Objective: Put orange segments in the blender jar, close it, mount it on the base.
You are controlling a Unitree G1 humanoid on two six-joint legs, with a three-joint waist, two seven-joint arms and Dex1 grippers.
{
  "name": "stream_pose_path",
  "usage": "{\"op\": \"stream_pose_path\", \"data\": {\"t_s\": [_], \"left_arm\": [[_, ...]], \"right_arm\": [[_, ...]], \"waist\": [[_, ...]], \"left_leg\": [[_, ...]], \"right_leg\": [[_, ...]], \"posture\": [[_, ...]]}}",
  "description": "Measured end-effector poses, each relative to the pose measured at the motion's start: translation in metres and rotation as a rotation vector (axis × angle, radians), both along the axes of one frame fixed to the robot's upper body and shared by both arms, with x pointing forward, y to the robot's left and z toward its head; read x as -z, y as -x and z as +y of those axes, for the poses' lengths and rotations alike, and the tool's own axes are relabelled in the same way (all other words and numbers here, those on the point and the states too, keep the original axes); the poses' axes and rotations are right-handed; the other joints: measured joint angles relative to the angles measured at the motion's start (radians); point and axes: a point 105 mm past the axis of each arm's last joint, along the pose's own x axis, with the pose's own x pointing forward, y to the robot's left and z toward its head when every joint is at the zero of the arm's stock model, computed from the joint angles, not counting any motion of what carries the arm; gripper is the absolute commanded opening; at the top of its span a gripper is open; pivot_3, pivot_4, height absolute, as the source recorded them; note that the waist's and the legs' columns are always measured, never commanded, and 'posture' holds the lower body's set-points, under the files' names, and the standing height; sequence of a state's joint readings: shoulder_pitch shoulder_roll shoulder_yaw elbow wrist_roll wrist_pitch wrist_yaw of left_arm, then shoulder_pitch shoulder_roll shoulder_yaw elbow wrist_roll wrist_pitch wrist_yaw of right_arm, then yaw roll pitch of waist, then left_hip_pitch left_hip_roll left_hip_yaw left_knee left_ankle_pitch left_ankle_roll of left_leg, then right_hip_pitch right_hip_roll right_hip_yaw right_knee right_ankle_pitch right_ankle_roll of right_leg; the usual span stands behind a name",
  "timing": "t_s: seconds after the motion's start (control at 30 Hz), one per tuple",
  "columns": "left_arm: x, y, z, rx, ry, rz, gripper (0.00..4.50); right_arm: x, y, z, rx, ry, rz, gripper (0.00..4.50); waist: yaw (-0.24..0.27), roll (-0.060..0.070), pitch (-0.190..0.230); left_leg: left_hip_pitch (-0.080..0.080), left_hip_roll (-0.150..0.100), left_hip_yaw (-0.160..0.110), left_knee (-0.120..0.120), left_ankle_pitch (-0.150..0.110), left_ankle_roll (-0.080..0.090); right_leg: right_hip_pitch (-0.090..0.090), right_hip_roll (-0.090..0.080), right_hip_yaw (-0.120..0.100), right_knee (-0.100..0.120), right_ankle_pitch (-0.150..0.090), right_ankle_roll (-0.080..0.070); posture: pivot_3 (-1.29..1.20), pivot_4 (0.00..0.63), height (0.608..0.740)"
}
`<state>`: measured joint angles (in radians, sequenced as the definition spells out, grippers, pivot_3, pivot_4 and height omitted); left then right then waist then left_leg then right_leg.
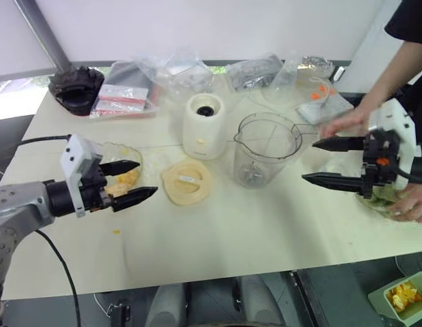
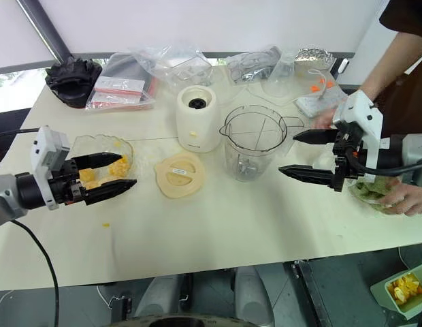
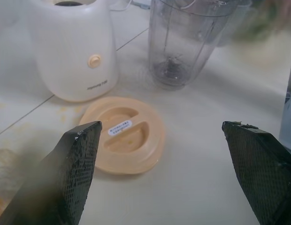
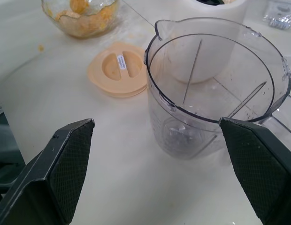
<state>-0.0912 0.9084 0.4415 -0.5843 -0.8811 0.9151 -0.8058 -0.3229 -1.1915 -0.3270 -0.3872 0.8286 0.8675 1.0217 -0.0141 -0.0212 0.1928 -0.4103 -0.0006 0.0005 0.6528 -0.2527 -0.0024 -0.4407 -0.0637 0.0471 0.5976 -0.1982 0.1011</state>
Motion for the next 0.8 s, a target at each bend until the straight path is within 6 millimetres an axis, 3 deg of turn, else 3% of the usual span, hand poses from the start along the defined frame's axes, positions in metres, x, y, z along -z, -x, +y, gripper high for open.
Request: {"op": "stream_pose_path", "data": {"t_s": [0.8], "left_arm": [[0.0028,-0.0037,0.0001,-0.028,-0.046,0.001,4.28]], "right_arm": [[0.0010,-0.0072,0.0034,-0.002,-0.013,-0.011,4.45]], "waist": [[0.000,0.000,0.000]], "left_leg": [[0.001,-0.001,0.000,0.001,0.000,0.000]], "right_leg": [[0.000,0.001,0.000,0.002,0.000,0.000]], "posture": [[0.00,0.150,0.740]]}}
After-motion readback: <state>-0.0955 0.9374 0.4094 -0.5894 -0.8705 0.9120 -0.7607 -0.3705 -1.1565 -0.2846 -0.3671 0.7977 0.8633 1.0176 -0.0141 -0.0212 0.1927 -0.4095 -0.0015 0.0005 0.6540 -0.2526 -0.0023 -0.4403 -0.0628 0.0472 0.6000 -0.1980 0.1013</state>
